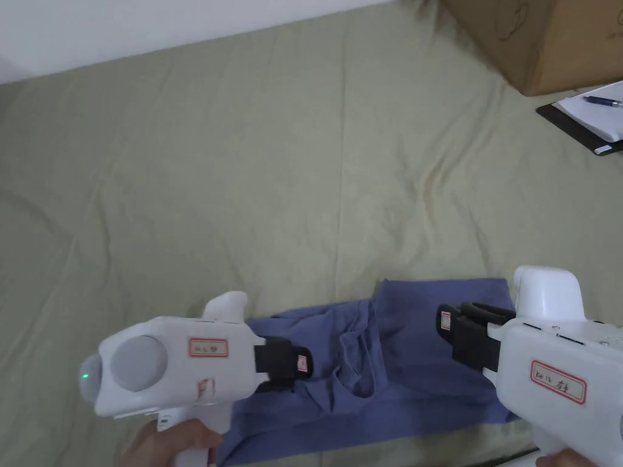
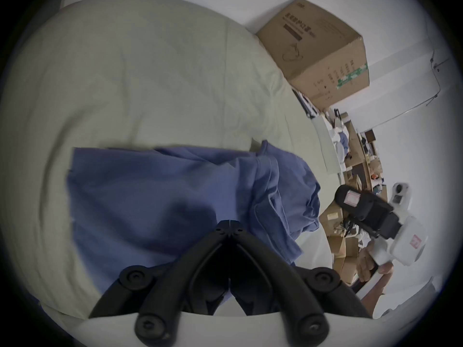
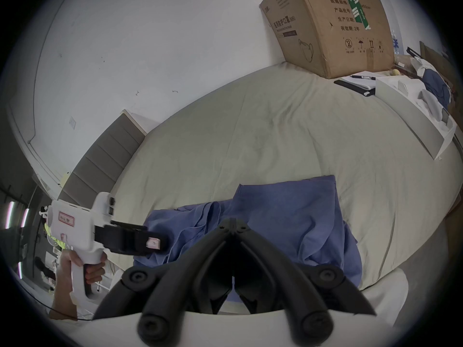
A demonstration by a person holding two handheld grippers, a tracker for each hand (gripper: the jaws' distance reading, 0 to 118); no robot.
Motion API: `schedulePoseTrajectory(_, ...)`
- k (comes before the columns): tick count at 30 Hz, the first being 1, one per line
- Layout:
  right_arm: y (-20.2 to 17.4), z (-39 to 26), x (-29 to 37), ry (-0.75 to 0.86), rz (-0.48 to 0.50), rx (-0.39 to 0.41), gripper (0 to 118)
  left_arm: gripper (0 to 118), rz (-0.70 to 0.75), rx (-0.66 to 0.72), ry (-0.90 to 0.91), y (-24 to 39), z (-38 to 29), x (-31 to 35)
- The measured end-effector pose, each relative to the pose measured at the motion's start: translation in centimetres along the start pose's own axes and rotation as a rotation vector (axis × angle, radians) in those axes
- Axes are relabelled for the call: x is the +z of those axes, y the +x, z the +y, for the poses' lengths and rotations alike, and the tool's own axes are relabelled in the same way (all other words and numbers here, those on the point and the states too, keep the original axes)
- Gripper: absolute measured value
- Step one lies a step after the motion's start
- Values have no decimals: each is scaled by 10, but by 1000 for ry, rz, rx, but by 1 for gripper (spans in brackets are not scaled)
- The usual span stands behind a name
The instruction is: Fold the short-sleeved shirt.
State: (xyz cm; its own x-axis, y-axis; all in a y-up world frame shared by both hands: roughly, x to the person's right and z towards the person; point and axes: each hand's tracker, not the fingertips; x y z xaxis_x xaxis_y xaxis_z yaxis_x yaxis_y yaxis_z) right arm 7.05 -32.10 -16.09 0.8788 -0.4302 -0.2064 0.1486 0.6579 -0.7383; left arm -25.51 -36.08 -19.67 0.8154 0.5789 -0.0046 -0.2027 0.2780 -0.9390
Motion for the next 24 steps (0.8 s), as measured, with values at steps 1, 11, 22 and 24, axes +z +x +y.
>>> schedulePoseTrajectory(1, 0, 1, 1, 4, 2, 2, 0, 0, -10, -29, -40, 6, -2, -9)
schedulePoseTrajectory(11, -1, 3, 13, 70, -16, 40, 0, 0, -243, -71, -204, 47, -18, -70)
schedulePoseTrajectory(22, -7, 6, 7, 89, -41, 86, 0, 36, -248, 59, 94, -50, -9, 68)
schedulePoseTrajectory(24, -9, 7, 3, 82, -41, 81, 0, 77, -198, 116, 85, -83, -12, 83)
